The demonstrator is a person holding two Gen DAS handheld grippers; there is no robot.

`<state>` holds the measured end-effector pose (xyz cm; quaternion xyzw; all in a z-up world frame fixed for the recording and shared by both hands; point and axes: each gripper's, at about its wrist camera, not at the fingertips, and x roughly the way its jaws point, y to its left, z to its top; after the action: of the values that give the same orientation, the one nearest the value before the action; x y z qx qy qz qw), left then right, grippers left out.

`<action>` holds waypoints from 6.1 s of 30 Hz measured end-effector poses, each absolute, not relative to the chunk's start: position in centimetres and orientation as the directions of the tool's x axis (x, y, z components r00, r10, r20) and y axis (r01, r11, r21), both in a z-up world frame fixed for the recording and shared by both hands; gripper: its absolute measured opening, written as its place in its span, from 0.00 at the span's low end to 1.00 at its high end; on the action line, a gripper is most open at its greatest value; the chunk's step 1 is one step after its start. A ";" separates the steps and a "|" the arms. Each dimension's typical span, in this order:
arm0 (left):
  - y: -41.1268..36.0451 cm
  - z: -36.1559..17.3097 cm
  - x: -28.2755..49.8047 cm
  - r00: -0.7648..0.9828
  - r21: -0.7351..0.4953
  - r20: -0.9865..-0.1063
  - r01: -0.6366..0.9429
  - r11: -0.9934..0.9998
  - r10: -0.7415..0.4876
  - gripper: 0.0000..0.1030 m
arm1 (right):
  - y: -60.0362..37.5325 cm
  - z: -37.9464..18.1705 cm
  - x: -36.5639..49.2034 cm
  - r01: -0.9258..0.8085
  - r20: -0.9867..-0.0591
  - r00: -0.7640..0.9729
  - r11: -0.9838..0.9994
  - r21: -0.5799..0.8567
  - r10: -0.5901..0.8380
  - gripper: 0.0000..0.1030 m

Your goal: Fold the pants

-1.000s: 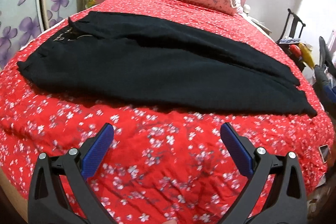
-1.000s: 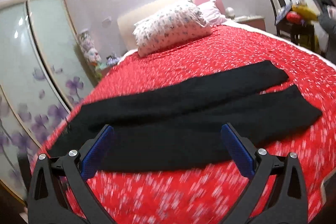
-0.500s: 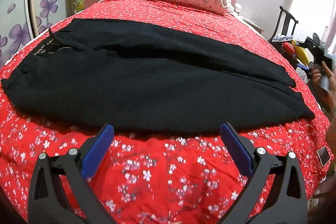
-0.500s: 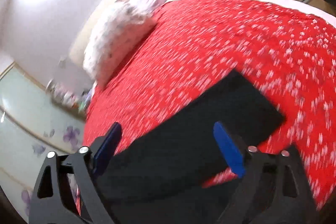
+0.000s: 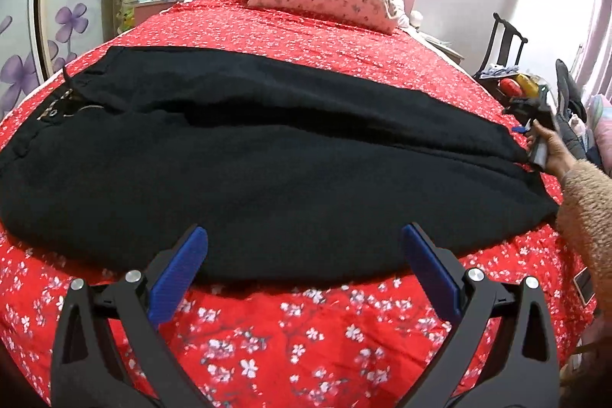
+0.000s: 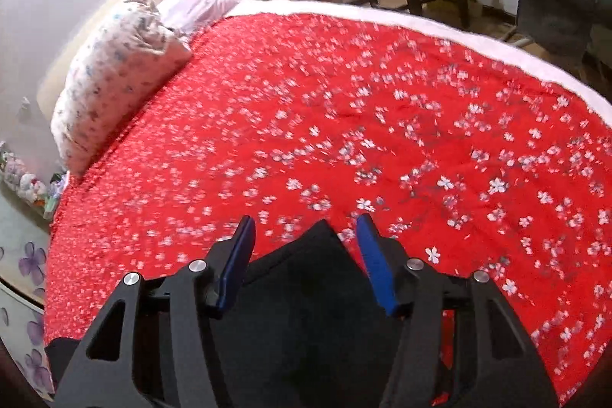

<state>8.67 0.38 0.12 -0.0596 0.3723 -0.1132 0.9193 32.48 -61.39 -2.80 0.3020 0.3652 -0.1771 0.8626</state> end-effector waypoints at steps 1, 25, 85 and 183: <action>0.2 0.1 8.7 0.697 -0.199 -0.669 0.166 0.966 -0.257 0.98 | -61.2 -3.5 32.7 0.520 -0.748 0.660 0.762 0.385 -0.072 0.55; 1.7 3.1 3.9 0.755 -0.228 -0.605 0.141 0.963 -0.254 0.98 | -52.2 6.8 11.5 0.052 -0.362 0.923 0.889 0.455 0.132 0.13; 9.0 0.0 -0.3 0.613 -0.467 -0.698 0.000 0.884 -0.369 0.98 | -47.6 -0.1 1.7 0.486 -0.677 0.730 0.625 0.611 0.094 0.45; 18.1 -3.4 9.2 0.836 -0.465 -0.548 -0.277 0.841 -0.028 0.86 | -50.3 1.9 4.2 0.510 -0.736 0.677 0.718 0.474 0.005 0.46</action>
<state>9.15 18.06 -3.39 -0.2736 0.2781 0.0679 0.9182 4.19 -50.26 1.90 0.3448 0.3732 -0.1490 0.8483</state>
